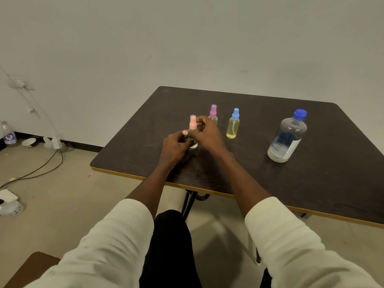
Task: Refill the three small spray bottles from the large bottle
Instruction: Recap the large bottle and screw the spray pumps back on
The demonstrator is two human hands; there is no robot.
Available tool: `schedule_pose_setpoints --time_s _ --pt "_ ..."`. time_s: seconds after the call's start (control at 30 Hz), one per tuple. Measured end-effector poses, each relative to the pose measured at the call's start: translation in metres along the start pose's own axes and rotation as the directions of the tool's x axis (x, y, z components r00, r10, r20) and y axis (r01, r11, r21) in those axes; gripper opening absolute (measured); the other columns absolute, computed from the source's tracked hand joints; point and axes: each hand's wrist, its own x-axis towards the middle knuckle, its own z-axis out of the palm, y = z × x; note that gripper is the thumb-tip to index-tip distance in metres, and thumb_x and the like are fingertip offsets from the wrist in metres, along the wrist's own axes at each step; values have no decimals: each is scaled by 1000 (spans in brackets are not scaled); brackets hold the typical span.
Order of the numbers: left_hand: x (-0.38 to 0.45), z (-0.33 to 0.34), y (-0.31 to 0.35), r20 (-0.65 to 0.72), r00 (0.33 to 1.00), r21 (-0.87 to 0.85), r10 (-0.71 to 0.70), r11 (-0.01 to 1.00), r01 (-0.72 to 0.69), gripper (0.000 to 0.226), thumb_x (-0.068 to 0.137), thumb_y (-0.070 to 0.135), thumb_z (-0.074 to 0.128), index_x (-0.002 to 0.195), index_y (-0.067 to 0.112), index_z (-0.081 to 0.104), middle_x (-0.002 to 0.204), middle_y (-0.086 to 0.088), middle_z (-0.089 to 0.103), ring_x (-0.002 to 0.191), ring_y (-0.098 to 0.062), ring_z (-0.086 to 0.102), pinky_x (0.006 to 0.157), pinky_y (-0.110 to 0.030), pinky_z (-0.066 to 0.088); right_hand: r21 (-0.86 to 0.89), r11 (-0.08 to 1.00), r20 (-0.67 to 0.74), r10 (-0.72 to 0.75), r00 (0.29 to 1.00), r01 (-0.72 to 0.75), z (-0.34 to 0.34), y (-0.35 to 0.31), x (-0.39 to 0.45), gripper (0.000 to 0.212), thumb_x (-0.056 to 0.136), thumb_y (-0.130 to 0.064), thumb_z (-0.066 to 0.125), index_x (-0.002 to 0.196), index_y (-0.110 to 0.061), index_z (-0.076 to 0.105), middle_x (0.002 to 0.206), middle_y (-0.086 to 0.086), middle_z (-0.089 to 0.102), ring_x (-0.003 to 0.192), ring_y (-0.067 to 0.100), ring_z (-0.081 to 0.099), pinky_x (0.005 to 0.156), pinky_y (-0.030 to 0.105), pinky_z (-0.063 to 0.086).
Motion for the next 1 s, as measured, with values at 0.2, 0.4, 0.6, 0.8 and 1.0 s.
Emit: schedule_pose_setpoints --time_s 0.2,0.4,0.6,0.8,1.0 --pt "2 0 3 15 999 -52 -36 998 37 43 86 29 75 125 15 68 111 6 72 98 0 67 79 -9 49 28 999 -50 18 999 -17 -4 0 -1 21 90 -12 64 109 -6 67 105 6 67 82 2 58 56 2 42" --pt "0 -1 4 4 1000 -16 -6 1000 6 34 90 25 73 121 15 69 102 10 70 91 3 64 81 -15 52 81 997 -65 19 998 -14 -1 3 -7 26 79 -15 78 88 -10 54 82 2 58 67 1 54 55 7 42" --pt "0 -1 5 12 1000 -26 -9 1000 9 41 87 29 75 125 16 67 107 10 70 95 3 64 79 -10 48 78 996 28 32 999 -34 -5 -3 -4 32 94 -11 57 126 -13 60 106 2 64 93 11 59 65 11 46" --pt "0 -1 4 13 1000 13 4 1000 -4 35 89 27 73 122 17 68 99 13 69 89 5 64 75 -8 48 73 997 -63 16 998 -11 -1 -1 -5 22 81 -17 76 88 -14 56 88 1 61 77 7 56 64 15 43" --pt "0 -1 5 7 1000 -5 -5 1000 5 38 88 28 73 124 15 68 101 13 69 88 9 63 73 -3 48 76 997 -19 17 1000 -16 -2 -2 -2 25 92 -13 61 116 -11 66 106 4 68 92 10 62 68 13 46"
